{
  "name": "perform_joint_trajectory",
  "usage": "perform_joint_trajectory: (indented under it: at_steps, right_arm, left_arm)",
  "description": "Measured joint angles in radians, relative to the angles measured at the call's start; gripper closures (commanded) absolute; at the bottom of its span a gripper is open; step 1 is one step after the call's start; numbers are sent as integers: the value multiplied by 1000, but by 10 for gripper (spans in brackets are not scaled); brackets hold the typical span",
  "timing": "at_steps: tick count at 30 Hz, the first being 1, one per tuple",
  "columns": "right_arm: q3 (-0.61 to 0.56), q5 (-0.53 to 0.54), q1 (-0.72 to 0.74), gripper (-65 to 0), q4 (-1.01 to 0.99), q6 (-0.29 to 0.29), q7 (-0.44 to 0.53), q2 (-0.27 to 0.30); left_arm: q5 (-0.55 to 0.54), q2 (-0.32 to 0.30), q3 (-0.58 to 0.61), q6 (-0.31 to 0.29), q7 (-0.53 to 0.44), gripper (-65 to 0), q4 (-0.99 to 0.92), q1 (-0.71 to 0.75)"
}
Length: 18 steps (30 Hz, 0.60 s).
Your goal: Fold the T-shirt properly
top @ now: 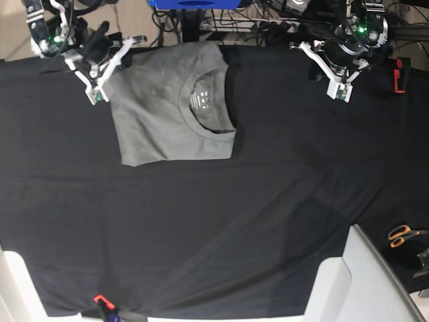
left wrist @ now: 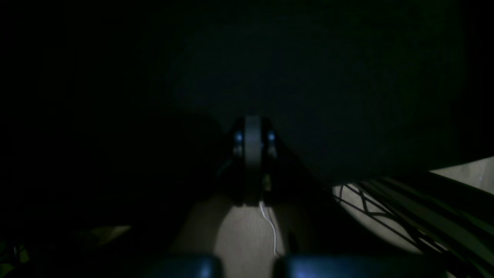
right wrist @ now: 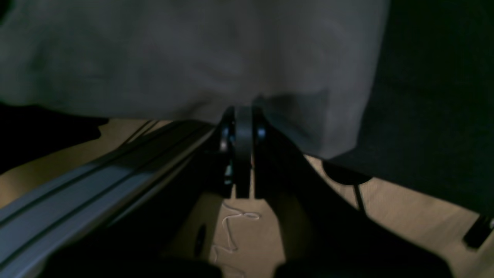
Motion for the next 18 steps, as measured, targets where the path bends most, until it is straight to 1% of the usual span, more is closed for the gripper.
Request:
perform_joint_trajectory:
  at_steps: [1, 2, 3, 4, 7, 9, 11, 13, 14, 16, 18]
  right_arm:
    - [0, -1, 1, -3, 36, -14, -27, 1]
    - [1, -5, 4, -3, 78, -47, -54, 1]
    - [3, -4, 11, -3, 113, -74, -67, 1]
    - [3, -1, 18, -3, 141, -87, -72, 1]
    - [3, 2, 40, -3, 161, -98, -83, 0]
    - [8, 3, 65, -3, 138, -100, -87, 0]
    - [37, 5, 90, -3, 111, -97, -82, -3]
    - [64, -6, 98, -3, 85, -100, -76, 1]
    - [72, -8, 98, -2, 76, -101, -77, 3]
    - [74, -9, 96, -2, 58, -100, -84, 3]
    - [68, -1, 97, -2, 34, -93, -80, -1]
  left_arm:
    - [0, 2, 0, 0, 0, 0, 0, 0]
    - [0, 4, 1, 0, 0, 0, 0, 0]
    - [0, 4, 2, 0, 0, 0, 0, 0]
    - [0, 3, 3, 0, 0, 0, 0, 0]
    - [-4, 8, 4, 0, 1, 0, 9, 0]
    - [-10, 33, 5, 8, 5, 0, 39, 1]
    - [-98, 61, 9, 8, 1, 0, 75, 0]
    - [-232, 64, 16, -11, -3, 0, 92, 0]
    - [-282, 57, 22, -8, -3, -99, 92, 0]
    - [-370, 3, 65, 4, -3, -326, 75, -6]
    - [-436, -38, 125, 13, 1, -495, 48, -34]
